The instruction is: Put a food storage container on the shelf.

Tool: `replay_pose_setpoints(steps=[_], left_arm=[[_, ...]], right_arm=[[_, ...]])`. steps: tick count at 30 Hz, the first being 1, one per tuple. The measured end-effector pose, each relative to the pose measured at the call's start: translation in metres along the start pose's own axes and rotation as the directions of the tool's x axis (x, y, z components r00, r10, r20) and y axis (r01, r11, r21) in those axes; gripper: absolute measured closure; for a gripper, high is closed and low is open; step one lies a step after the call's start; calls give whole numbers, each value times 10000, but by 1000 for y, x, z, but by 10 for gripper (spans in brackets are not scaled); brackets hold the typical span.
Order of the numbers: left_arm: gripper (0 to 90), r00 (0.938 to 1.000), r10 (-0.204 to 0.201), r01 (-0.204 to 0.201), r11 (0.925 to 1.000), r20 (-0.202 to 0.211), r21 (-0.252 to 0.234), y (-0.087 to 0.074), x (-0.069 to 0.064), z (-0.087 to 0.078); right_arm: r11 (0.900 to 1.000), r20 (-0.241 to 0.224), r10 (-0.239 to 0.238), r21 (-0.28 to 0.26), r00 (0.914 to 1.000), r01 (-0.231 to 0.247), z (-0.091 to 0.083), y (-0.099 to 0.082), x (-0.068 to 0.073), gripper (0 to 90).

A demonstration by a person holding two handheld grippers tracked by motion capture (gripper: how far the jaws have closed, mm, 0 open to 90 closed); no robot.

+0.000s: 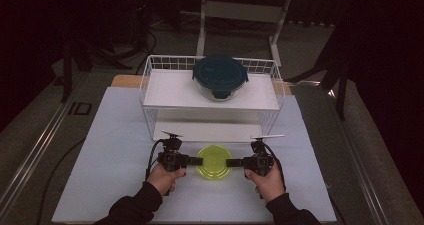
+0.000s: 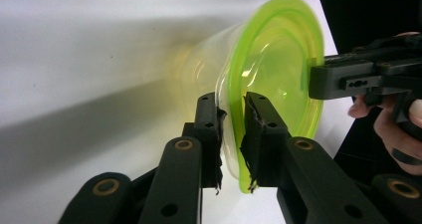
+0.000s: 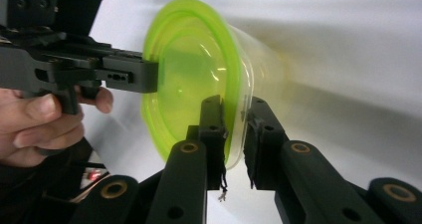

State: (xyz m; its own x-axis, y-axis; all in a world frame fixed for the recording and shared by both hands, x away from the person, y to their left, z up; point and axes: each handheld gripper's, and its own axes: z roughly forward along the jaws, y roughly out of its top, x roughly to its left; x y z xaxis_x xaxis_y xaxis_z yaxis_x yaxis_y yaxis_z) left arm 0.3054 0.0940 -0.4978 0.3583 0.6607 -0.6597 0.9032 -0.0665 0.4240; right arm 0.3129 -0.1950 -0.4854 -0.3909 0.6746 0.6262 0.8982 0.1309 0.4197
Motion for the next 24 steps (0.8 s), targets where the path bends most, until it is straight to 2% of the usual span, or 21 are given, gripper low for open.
replay_pose_setpoints(steps=[4, 15, 21, 24], left_arm=[[796, 9999, 85, -87, 9999, -125, -136, 0, -4, -6], [796, 9991, 406, -403, 9984, 70, -404, 2, -23, -26], [796, 9992, 343, -333, 9981, 190, -523, 2, -27, -32], [796, 9988, 466, -455, 9969, 156, -635, 3, -33, -38]], right_arm=[[9999, 151, -117, -57, 9998, 118, 0, -2, 5, 808], [9960, 188, -756, -461, 9970, 764, -20, 0, 27, 808], [9947, 207, -871, -529, 9960, 881, -26, 1, 33, 808], [9930, 155, -1021, -578, 9947, 1028, -32, 3, 40, 808]])
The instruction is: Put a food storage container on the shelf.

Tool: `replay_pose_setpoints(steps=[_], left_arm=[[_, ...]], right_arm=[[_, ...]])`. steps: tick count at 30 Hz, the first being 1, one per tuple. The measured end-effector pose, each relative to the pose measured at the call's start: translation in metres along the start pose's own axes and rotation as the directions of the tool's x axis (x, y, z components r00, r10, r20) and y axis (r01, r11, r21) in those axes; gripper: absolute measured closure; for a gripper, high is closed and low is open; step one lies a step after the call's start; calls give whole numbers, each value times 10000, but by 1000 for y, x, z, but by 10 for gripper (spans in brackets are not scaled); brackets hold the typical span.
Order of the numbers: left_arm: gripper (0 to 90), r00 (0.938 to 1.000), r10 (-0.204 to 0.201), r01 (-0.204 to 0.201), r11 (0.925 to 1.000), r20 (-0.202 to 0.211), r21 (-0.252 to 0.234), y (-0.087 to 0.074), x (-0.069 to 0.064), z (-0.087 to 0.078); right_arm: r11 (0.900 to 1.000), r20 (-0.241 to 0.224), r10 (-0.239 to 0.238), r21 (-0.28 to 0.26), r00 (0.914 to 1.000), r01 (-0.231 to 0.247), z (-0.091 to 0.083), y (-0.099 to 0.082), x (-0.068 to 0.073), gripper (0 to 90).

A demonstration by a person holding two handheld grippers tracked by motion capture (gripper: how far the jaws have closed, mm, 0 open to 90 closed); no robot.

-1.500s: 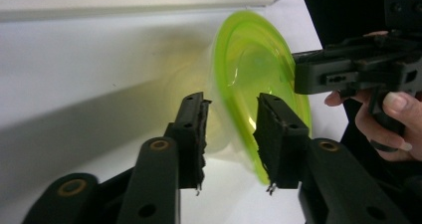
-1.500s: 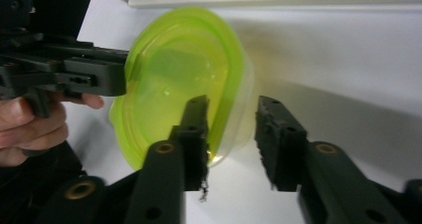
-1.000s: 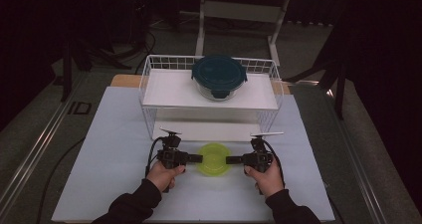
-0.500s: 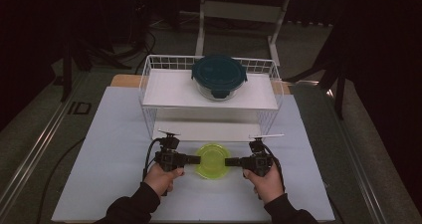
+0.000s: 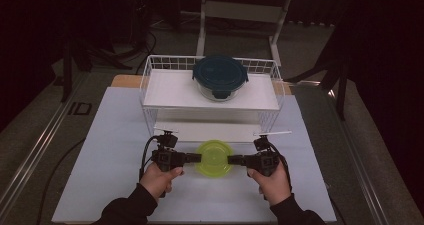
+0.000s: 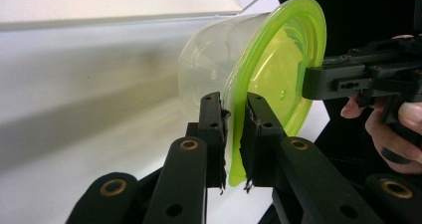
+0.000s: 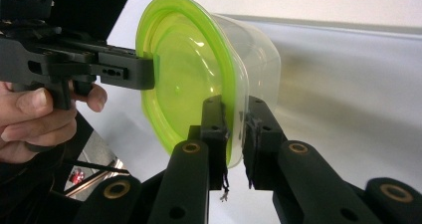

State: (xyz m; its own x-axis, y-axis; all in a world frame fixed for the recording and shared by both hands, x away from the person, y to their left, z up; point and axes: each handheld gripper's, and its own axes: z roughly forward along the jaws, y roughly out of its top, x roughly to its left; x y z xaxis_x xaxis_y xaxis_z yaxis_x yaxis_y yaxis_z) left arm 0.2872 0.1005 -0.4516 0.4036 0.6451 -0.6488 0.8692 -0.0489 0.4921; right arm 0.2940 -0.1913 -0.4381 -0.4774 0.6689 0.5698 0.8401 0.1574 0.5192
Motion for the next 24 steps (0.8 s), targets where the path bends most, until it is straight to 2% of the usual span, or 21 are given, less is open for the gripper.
replay_pose_setpoints(steps=[5, 12, 24], left_arm=[[796, 9997, 238, -239, 9995, -7, -201, 6, -13, -13], [795, 9981, 598, -589, 9965, 125, -595, 22, -32, -35], [796, 9966, 759, -725, 9922, 305, -1015, 44, -52, -60]], right_arm=[[9997, -5, -191, -158, 9998, 190, -9, 5, 9, 808], [9971, -313, -478, -609, 9984, 458, -29, 20, 25, 808], [9914, -292, -938, -940, 9952, 907, -52, 47, 46, 808]])
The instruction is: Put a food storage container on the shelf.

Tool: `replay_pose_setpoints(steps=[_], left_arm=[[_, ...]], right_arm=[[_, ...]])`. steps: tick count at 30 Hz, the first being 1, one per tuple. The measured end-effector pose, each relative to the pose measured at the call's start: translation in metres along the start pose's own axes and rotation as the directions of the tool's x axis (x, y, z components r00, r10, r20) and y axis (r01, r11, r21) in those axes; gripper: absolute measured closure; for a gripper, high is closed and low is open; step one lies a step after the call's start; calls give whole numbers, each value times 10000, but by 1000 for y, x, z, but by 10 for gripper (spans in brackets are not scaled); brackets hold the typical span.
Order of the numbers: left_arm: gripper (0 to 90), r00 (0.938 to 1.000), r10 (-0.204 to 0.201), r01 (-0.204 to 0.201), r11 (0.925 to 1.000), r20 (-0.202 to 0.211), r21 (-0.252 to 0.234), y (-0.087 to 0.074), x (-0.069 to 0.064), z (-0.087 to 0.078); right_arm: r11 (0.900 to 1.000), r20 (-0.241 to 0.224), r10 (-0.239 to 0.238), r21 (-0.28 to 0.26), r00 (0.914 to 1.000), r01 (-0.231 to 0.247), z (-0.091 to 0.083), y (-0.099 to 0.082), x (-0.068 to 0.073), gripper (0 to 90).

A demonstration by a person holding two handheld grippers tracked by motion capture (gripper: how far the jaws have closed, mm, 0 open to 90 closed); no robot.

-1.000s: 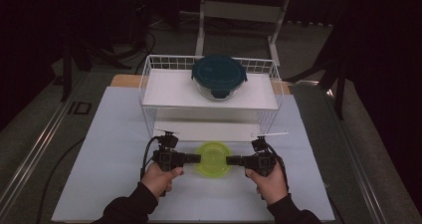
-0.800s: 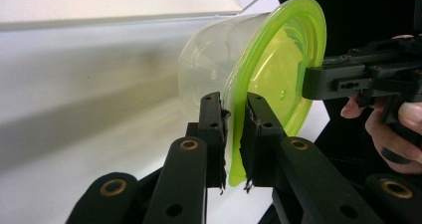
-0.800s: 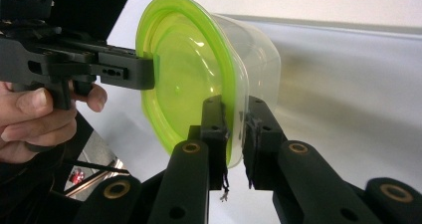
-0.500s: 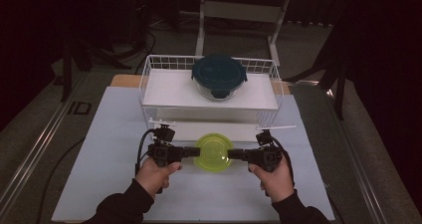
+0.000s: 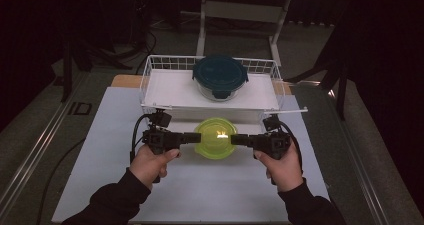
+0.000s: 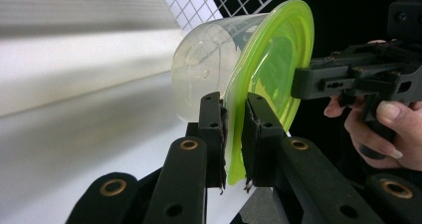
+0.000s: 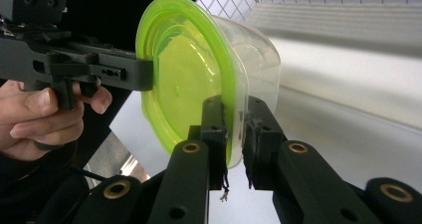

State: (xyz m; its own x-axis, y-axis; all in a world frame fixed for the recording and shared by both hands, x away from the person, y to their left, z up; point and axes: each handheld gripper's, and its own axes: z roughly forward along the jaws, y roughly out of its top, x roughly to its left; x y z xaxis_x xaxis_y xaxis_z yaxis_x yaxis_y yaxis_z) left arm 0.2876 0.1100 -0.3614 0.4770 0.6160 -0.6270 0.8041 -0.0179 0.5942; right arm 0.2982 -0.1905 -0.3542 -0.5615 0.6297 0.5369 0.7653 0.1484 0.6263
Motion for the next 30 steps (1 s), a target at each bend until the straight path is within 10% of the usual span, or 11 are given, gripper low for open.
replay_pose_setpoints(steps=[30], left_arm=[[799, 9990, 430, -435, 9971, -92, -618, 96, -34, -32]], right_arm=[[9951, 307, -441, -873, 9986, 466, -33, 94, 25, 807]])
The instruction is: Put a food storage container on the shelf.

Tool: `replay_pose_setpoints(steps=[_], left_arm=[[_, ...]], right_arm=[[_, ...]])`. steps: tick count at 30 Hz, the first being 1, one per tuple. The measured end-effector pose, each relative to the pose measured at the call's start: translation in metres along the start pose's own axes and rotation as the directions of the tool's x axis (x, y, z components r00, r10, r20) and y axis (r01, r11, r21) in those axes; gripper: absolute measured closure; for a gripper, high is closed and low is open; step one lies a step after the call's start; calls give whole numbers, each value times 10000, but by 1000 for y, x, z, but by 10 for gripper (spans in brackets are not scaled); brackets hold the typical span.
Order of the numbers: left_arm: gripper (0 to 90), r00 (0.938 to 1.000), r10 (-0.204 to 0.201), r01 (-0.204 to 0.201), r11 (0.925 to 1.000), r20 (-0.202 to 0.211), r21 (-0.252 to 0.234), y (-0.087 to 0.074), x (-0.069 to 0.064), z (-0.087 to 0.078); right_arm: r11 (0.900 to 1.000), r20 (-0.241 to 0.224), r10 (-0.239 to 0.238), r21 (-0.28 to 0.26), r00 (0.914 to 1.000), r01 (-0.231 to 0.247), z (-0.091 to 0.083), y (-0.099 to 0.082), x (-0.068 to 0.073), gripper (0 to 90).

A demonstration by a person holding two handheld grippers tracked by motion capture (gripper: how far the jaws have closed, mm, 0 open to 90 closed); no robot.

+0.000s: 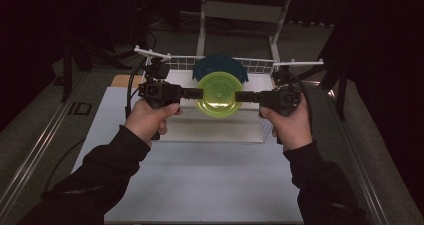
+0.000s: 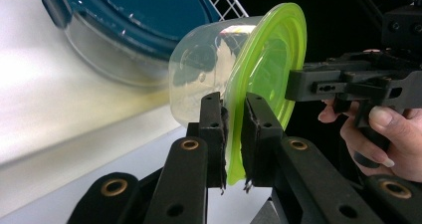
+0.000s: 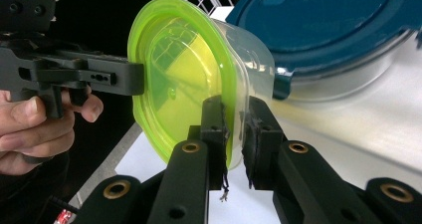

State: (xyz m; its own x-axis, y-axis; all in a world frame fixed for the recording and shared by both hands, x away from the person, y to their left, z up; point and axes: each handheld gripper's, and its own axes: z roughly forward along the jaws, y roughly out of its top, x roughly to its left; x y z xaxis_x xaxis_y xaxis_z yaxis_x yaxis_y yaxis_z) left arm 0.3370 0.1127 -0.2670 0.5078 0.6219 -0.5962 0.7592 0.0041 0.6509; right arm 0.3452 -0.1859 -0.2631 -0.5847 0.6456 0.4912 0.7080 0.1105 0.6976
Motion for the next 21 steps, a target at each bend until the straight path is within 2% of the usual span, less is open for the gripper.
replay_pose_setpoints(steps=[9, 12, 15, 21], left_arm=[[800, 9999, -27, 27, 10000, -148, -33, 28, 2, 8], [800, 9998, -151, 150, 9998, -89, -152, 38, 3, 11], [800, 9998, -99, 96, 9998, -188, -182, 43, 3, 14], [799, 9994, -241, 238, 9997, -234, -107, 53, 8, 20]], right_arm=[[9996, 219, 248, -145, 9995, -244, 1, 24, -7, 805], [9988, 290, 400, -284, 9988, -392, 0, 33, -9, 805], [9986, 391, 414, -346, 9984, -400, -1, 38, -9, 805], [9979, 633, 604, -255, 9962, -588, 4, 50, -15, 804]])
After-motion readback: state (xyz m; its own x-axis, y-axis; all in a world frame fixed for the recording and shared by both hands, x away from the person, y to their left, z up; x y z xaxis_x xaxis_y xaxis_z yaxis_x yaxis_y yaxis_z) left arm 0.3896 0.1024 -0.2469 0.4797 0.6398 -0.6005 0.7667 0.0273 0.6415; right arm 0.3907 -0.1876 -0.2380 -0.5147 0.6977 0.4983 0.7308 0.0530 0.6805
